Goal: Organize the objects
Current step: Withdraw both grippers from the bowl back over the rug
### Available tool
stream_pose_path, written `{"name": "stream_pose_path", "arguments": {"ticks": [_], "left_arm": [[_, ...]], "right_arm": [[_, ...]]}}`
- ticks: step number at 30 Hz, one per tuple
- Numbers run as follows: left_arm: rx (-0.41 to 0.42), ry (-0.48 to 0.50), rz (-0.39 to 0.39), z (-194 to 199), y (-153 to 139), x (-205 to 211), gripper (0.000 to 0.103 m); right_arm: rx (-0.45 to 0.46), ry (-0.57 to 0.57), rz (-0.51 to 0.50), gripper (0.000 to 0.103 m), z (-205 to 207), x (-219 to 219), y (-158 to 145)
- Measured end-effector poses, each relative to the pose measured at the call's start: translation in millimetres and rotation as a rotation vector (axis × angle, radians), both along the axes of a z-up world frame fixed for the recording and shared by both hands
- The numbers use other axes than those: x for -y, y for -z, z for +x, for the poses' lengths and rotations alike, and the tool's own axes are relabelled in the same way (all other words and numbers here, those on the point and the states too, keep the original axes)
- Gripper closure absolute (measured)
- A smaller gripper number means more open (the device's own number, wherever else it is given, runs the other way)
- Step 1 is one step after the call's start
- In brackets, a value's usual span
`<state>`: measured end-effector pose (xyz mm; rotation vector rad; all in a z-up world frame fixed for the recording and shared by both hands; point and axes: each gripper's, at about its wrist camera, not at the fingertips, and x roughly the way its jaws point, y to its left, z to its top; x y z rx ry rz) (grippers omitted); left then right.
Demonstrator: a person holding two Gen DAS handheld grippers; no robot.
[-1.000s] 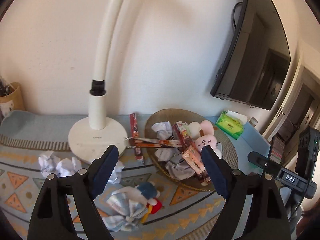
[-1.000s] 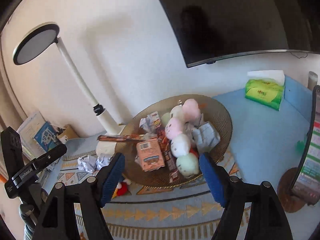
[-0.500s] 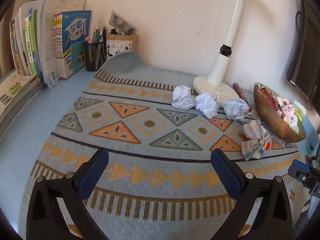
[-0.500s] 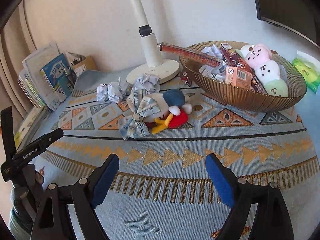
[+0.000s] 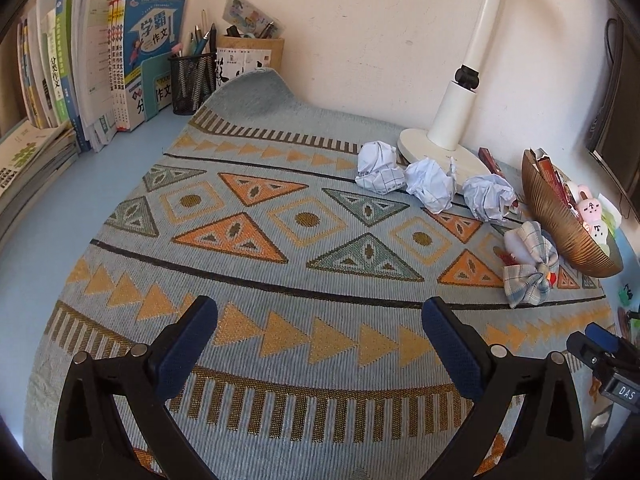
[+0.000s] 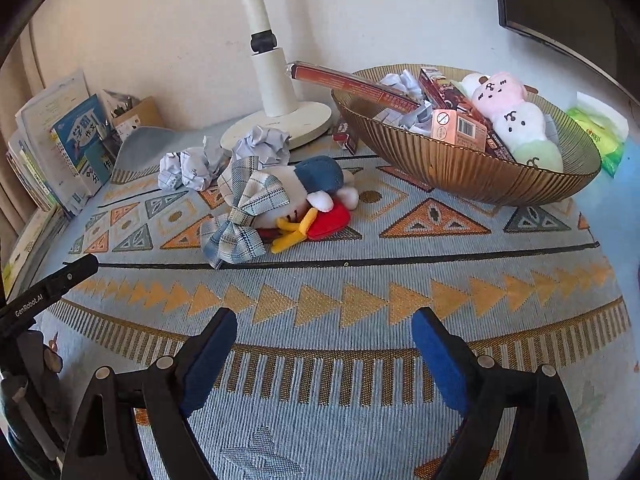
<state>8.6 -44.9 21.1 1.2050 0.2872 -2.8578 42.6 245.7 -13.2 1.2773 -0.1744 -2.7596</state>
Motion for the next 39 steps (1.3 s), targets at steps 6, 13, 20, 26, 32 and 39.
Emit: {"name": "stream_pose_path", "arguments": {"ticks": [6,13,20,26,32,39], "left_arm": [[0.012,0.005,-0.003,-0.9,1.3,-2.2,0.001],[0.029,0.004,-0.012,-2.5,3.3,-3.3,0.001],[0.046,0.006,-0.007,-4.4,5.7,-3.3,0.001],[0.047,0.009,-0.004,-4.2,5.8,-3.7,0.001],[0.051,0.010,-0.005,-4.9,5.3,-3.4,0.001],[0.059,0.013,-0.006,-6.1,5.9,-3.2,0.001]], "right_arm": [[0.009,0.002,0.000,0.015,-1.3,0.4,1.5],[0.006,-0.008,-0.007,0.014,-0.3,0.8,2.0],[0.003,-0.016,-0.015,0.014,-0.9,1.1,1.9],[0.011,-0.013,-0.012,0.014,-0.9,1.6,2.7],[0.005,-0.020,-0.017,0.014,0.2,1.5,2.4],[0.000,-0.035,-0.021,0.014,0.8,3.2,2.0]]}}
